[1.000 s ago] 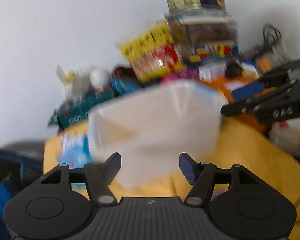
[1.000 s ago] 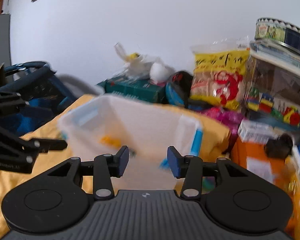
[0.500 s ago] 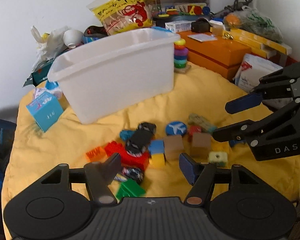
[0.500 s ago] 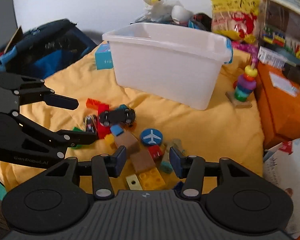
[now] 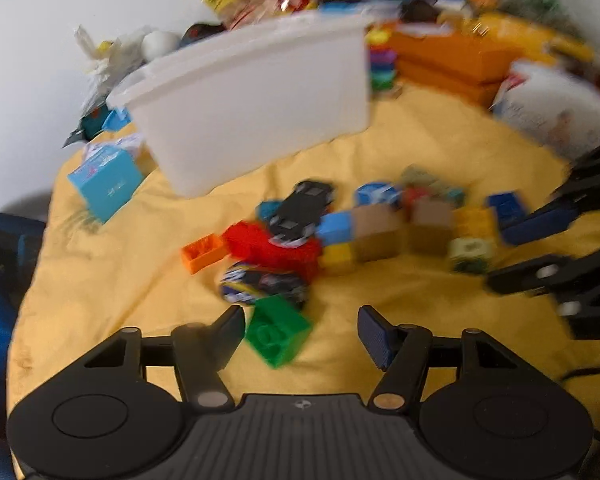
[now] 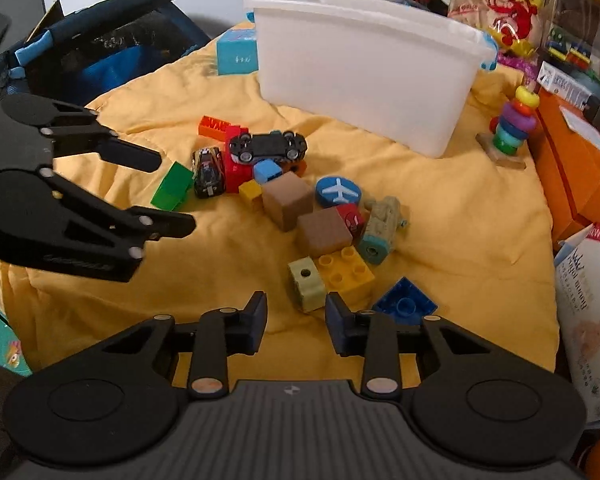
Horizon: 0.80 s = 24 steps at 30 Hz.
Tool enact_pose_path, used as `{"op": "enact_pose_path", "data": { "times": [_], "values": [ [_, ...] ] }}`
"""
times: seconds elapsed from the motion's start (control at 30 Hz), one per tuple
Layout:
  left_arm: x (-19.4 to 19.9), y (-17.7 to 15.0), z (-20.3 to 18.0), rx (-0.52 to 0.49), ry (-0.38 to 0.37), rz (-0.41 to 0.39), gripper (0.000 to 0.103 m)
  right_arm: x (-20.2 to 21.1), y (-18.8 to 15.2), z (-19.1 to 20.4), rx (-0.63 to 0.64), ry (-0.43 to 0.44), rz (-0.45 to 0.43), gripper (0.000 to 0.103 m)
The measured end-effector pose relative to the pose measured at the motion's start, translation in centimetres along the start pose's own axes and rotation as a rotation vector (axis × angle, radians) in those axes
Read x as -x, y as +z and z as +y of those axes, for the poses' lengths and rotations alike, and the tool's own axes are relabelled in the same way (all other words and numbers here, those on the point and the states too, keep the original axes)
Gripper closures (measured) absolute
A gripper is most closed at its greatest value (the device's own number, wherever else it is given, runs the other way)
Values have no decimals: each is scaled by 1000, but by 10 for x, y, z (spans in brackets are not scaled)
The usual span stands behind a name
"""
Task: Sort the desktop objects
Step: 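Grasp the large green Duplo brick with the left tool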
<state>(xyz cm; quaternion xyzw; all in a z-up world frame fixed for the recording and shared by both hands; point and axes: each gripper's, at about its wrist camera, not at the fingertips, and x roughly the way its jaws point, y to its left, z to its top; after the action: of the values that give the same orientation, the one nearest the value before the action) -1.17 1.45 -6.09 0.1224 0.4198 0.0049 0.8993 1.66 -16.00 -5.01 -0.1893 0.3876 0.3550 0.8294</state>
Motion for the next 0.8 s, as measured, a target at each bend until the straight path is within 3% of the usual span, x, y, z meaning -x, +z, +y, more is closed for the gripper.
{"op": "enact_pose_path", "data": {
  "times": [0.07,0.2,0.27,0.4,0.47,0.57,0.7,0.77,0.8],
  "values": [
    [-11,-1,8,36,22,51,60,-3,2,4,37,-22,-17,67],
    [-9,-11,31,185,-121,59,63,-12,3,9,86,-44,-12,67],
    [-3,-15,38,251,-224,55,63,-14,2,11,115,-58,-12,67],
    [7,-23,40,378,-530,74,63,-16,1,15,181,-79,-20,75],
    [6,-27,32,384,-611,79,63,-19,1,18,225,-103,-23,79],
    [0,-34,20,341,-581,97,63,-19,0,22,270,-123,-25,82],
    [4,-36,23,347,-529,86,60,-10,0,16,207,-81,-18,84],
    [10,-36,27,319,-456,70,45,-2,1,13,162,-49,-16,84],
    [13,-36,28,303,-413,57,43,2,1,10,125,-21,-10,85]
  ]
}}
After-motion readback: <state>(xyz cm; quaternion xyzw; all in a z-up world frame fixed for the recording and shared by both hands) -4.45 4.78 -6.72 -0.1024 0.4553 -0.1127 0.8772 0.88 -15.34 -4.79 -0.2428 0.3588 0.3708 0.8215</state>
